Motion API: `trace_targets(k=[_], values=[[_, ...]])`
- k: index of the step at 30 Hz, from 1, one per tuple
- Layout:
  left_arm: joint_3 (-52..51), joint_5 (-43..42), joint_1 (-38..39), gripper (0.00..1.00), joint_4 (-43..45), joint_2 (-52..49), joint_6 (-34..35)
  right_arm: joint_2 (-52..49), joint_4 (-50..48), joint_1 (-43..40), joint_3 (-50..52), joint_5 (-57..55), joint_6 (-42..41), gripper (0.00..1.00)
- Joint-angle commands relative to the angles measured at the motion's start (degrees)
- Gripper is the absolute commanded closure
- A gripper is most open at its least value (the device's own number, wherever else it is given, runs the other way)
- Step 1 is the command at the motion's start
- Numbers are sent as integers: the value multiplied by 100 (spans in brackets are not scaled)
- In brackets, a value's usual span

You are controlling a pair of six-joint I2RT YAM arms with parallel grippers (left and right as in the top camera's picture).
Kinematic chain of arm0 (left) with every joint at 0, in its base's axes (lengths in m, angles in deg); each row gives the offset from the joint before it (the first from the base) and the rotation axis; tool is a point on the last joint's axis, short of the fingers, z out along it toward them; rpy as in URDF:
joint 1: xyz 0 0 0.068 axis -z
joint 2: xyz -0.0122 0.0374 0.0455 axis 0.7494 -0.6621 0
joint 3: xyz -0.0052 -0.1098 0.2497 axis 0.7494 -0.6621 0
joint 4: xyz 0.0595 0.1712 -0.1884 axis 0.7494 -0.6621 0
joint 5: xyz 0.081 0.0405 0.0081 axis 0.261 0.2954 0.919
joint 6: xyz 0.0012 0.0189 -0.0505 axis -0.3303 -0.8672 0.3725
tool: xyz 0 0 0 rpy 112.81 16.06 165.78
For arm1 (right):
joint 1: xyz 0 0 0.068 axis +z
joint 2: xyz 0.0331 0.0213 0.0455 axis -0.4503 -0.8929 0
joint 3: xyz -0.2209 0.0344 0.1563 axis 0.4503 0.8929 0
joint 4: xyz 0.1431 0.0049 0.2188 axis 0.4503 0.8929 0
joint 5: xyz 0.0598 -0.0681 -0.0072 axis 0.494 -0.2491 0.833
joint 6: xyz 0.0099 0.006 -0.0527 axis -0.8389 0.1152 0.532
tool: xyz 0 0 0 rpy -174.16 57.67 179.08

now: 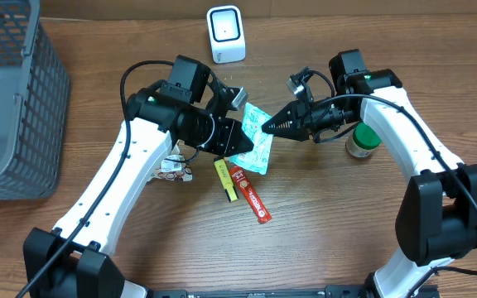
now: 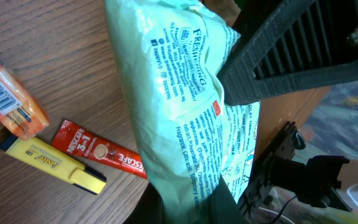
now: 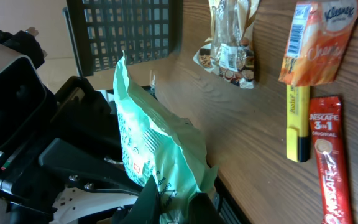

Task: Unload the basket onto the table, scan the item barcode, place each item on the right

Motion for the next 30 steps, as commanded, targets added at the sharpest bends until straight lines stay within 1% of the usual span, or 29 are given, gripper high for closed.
trace_targets(k=[1, 4, 5, 7, 8, 12, 14, 16, 19, 21, 23, 27, 30], values=[[33, -68, -90, 96, 120, -37, -46, 107, 7, 52, -129, 164, 50, 96], [72, -498, -269, 96, 299, -7, -46, 107, -2, 52, -129, 79, 50, 96], [98, -682, -348, 93, 361, -2, -46, 107, -20, 52, -129, 63, 50, 96], [107, -929, -487, 80, 498, -2, -44, 107, -61, 52, -129, 61, 48, 96], [107, -1005, -557, 76, 549, -2, -44, 107, -85, 52, -129, 61, 48, 96], [107, -981, -833, 50, 581, -2, -46, 107, -173, 52, -129, 42, 48, 96], [107, -922, -973, 42, 581, -2, -50, 107, -192, 52, -129, 39, 48, 96], [107, -765, -1128, 41, 581, -2, -48, 107, -203, 52, -129, -9, 48, 96], [107, -299, -1375, 37, 573, -2, -48, 107, -199, 52, -129, -402, 48, 96], [107, 166, -1537, 36, 564, -2, -46, 107, -184, 59, -129, -811, 48, 96], [107, 737, -1683, 35, 564, -2, -44, 107, -184, 59, -129, -1266, 48, 96], [107, 2131, -1926, 34, 573, -2, -46, 107, -179, 59, -125, -2286, 44, 96], [105, 3086, -1989, 31, 560, -2, -46, 107, -179, 59, -122, -2533, 44, 96]])
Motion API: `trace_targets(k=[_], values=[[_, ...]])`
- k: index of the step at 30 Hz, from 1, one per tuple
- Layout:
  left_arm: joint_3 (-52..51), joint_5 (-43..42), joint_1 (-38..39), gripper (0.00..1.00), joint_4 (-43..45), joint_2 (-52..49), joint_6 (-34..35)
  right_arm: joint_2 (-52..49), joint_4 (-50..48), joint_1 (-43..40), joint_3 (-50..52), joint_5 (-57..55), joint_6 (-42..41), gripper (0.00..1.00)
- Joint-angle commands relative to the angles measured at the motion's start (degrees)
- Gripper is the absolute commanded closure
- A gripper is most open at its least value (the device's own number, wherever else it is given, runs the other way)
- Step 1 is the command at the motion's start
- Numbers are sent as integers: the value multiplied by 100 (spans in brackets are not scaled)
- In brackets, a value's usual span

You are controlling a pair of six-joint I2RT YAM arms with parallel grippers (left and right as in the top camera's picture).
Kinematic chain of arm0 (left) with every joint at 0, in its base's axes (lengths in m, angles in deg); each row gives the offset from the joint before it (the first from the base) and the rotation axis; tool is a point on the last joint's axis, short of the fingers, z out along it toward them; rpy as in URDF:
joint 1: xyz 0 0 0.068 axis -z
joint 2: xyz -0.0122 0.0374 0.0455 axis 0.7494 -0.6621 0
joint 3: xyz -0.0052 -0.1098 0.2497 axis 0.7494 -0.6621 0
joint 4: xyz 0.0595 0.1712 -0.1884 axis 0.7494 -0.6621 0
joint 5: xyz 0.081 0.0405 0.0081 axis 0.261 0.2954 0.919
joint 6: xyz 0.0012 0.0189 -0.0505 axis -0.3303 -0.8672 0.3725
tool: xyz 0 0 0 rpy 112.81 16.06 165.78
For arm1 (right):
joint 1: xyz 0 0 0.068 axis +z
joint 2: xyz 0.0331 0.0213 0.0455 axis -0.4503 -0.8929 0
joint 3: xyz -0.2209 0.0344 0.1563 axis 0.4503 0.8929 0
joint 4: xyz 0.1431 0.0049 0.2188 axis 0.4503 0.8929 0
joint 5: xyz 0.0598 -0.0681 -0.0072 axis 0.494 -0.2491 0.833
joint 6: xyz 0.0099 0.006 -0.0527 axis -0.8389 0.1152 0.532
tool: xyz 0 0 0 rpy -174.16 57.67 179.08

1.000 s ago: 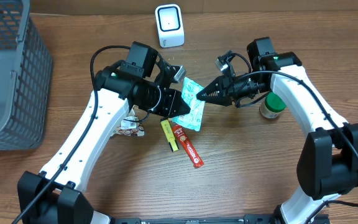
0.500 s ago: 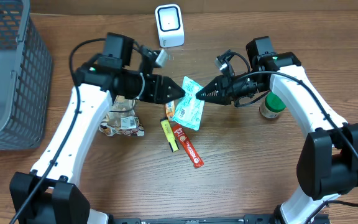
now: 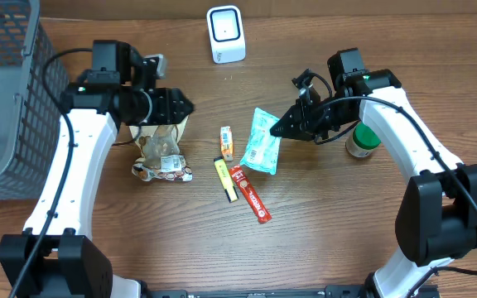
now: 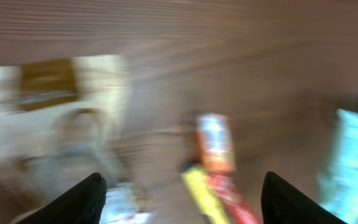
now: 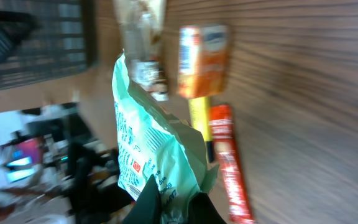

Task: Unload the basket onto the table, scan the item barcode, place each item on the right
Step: 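Raise the wipes packet toward the white scanner with the right gripper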

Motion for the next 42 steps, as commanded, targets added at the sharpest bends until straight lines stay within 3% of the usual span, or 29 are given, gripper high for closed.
trace_targets(k=[1, 5, 9, 22, 27, 33, 37, 42], values=[[101, 1617, -48, 29, 0, 2, -46, 107, -17, 28, -122, -549, 46, 96], [101, 2107, -44, 25, 7, 2, -46, 107, -22, 28, -122, -549, 46, 96], [101, 2350, -46, 0, 4, -13, -46, 107, -24, 28, -122, -555, 48, 96], [98, 2168, -44, 0, 2, -17, -48, 107, 17, 26, -330, -549, -575, 96], [98, 2168, -44, 0, 2, -17, -48, 107, 940, 28, -1768, -938, -557, 96], [98, 2168, -44, 0, 2, -17, -48, 107, 2107, 31, -4277, -2159, -555, 96], [98, 2168, -44, 0, 2, -17, -48, 107, 1779, 101, -5407, -2708, -461, 96], [98, 2168, -44, 0, 0, -17, -48, 94, 787, 402, -5637, -3438, -400, 96]])
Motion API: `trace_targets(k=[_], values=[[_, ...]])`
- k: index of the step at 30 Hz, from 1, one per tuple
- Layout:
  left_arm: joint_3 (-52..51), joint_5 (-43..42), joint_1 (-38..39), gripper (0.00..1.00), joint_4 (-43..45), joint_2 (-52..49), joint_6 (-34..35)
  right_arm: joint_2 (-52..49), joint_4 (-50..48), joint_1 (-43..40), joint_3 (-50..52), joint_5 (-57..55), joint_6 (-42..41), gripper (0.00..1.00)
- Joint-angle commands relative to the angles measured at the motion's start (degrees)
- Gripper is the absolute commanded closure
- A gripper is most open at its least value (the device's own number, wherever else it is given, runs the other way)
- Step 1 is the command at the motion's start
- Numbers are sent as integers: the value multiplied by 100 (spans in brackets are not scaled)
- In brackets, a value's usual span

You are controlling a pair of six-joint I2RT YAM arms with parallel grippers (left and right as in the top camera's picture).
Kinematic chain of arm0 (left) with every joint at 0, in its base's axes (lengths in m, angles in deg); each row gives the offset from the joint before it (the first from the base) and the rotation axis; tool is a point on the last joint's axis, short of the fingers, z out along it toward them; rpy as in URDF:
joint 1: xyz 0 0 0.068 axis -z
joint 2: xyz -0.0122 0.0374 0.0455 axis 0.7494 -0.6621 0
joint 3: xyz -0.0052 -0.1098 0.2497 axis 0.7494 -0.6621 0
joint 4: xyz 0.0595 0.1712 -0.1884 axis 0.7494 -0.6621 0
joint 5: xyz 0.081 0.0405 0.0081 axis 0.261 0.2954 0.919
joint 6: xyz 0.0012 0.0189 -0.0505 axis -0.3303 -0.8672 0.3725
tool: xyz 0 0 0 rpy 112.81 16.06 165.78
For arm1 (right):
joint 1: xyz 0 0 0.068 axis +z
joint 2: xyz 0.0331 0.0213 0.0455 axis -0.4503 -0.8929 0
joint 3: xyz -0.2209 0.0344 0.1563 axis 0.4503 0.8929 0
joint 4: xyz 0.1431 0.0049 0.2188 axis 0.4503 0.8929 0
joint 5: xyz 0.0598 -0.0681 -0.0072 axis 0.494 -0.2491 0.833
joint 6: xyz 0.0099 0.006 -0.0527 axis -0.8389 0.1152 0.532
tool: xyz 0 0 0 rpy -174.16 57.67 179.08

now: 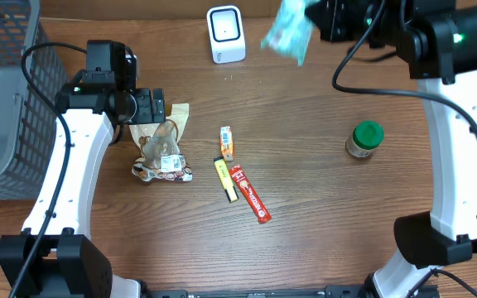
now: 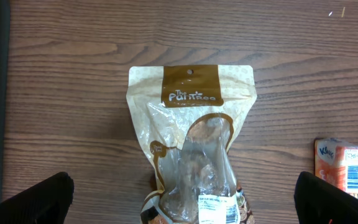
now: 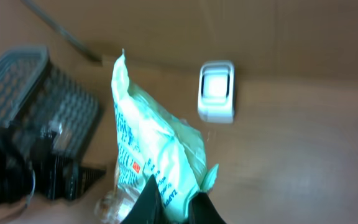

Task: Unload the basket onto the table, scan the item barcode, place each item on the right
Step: 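Raise the wipes packet toward the white scanner with the right gripper, then hold the wipes packet under the scanner with the right gripper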

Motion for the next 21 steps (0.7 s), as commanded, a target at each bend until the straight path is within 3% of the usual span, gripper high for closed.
trace_targets(k=[1, 11, 21], values=[[98, 48, 11, 0, 4, -17, -31, 26, -463, 323, -81, -846, 74, 96], [98, 48, 11, 0, 4, -17, -31, -949, -2052, 1246, 50, -2780, 481, 96], [98, 48, 11, 0, 4, -17, -31, -2461, -3866, 1593, 50, -3930, 1056, 96]])
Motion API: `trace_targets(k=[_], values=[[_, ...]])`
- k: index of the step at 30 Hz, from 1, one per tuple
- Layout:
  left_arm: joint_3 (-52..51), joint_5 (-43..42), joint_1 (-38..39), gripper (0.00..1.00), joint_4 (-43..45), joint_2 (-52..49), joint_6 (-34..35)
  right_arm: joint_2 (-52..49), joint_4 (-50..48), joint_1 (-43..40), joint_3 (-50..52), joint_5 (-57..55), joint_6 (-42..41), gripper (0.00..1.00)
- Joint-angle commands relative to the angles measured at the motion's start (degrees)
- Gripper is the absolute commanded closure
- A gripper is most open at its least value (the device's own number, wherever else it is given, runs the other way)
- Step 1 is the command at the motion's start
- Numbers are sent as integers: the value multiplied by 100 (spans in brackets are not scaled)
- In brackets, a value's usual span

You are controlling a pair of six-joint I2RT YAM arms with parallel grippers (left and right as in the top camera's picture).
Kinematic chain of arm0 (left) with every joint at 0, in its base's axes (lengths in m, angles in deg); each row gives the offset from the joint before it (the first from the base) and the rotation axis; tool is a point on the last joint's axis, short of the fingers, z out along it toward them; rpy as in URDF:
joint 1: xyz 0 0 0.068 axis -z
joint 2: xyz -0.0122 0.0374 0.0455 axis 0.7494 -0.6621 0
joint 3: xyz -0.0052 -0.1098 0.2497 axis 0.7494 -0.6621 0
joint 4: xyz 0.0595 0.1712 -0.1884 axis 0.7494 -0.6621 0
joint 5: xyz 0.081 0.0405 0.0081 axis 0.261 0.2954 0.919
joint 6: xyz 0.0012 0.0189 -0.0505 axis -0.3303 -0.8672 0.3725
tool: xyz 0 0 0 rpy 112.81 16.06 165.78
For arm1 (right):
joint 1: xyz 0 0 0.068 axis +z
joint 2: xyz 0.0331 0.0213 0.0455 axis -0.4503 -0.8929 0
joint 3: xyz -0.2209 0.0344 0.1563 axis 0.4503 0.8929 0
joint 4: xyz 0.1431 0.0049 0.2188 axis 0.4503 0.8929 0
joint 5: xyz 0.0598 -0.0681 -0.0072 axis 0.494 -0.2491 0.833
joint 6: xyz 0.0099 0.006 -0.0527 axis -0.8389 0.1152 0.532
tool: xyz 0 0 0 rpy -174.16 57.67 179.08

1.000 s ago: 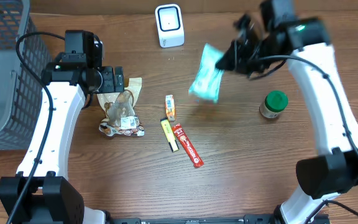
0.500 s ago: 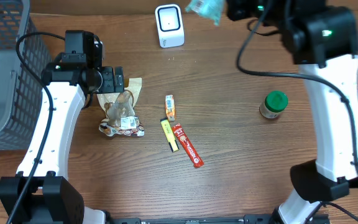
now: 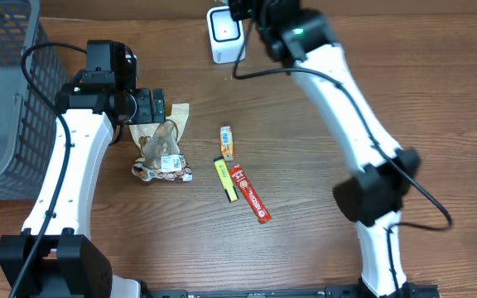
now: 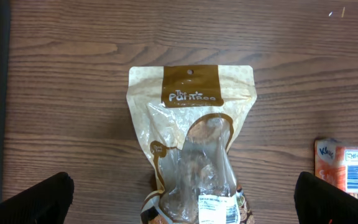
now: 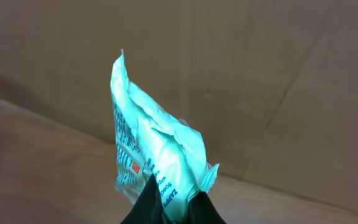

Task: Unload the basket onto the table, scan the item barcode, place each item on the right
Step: 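Hold the wipes packet under the scanner with the right gripper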

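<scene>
The item is a pale green wipes pack (image 5: 146, 155) with dark print. My right gripper (image 5: 171, 200) is shut on its lower edge and holds it upright before a cardboard wall. In the overhead view the right arm (image 3: 338, 91) reaches to the table's far edge, its wrist just right of the white scanner (image 3: 224, 33); the pack itself does not show there. My left gripper (image 4: 182, 208) hangs open over a brown snack bag (image 4: 191, 137), its fingers wide on either side.
An orange tissue pack (image 3: 226, 141), a yellow highlighter (image 3: 225, 180) and a red coffee stick (image 3: 250, 193) lie mid-table. A dark mesh basket (image 3: 7, 99) stands at the left. A cardboard wall (image 5: 278, 74) backs the table.
My right arm has swung left, from right of the scanner to just beside it. The pack no longer shows overhead, and the wrist view faces bare cardboard. The left arm has not moved.
Both grippers held the green pack above mid-table. Then the left one had let go and stood over the brown bag while the right kept the pack. The right arm then held it high at the back right, and now holds it by the scanner.
</scene>
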Motion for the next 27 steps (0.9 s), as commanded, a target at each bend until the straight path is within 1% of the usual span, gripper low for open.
trace_targets(k=[1, 3, 8, 10, 12, 17, 21, 27], values=[[98, 48, 11, 0, 4, -20, -31, -323, -544, 79, -22, -680, 420, 96], [98, 48, 11, 0, 4, -20, -31, -553, -898, 83, -22, -732, 656, 96], [98, 48, 11, 0, 4, -20, -31, -1139, -1945, 81, -22, -1443, 1255, 96], [98, 48, 11, 0, 4, -20, -31, -1351, -2282, 83, -22, -1443, 1530, 96], [98, 48, 11, 0, 4, -20, -31, -1534, -2557, 83, -22, -1440, 1624, 96], [98, 48, 11, 0, 4, -20, -31, -1838, -2726, 81, -22, -1443, 1746, 96], [98, 48, 11, 0, 4, -20, -31, -2061, -2745, 83, -20, -1443, 2026, 96], [98, 48, 11, 0, 4, -20, -31, -2083, -2664, 98, 35, -1438, 2024, 96]])
